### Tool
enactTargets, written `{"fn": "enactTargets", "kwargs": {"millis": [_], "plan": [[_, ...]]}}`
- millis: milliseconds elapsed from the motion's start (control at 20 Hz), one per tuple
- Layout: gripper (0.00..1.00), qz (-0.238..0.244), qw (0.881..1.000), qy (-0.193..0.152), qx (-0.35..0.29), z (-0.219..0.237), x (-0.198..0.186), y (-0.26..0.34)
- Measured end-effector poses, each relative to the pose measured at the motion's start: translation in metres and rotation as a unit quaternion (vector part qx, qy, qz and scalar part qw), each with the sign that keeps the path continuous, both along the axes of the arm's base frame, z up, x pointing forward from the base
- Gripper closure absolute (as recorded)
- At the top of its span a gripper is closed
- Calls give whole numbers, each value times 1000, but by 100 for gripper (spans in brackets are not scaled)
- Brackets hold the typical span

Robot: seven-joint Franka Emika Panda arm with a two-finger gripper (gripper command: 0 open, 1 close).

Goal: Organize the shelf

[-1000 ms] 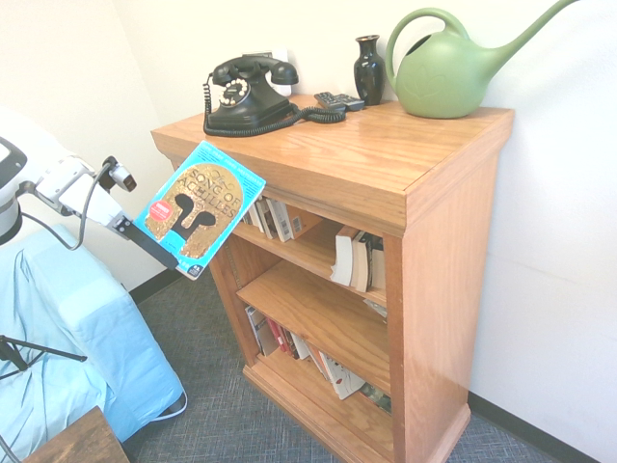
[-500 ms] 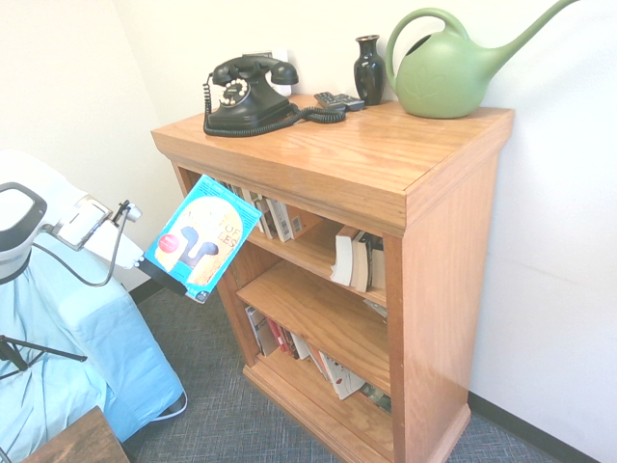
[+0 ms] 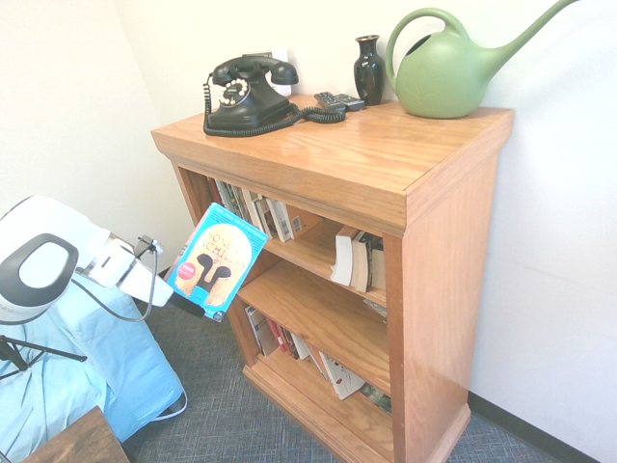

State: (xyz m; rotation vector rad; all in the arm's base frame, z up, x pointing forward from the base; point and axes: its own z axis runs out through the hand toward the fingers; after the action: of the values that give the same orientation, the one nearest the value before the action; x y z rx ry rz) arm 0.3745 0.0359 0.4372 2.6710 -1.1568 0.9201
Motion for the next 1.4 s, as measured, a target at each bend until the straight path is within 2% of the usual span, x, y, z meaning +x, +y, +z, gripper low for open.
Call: {"fn": "enactTargets", "kwargs": {"millis": [500,800,1100,1400], "plan": [[100,40,998,-9,37,-53,39,-9],[100,65,996,-12,53,-57,73,-9],[100,98,991,15,89,-58,86,-13],[100,104,988,40,107,-34,97,-23]]}}
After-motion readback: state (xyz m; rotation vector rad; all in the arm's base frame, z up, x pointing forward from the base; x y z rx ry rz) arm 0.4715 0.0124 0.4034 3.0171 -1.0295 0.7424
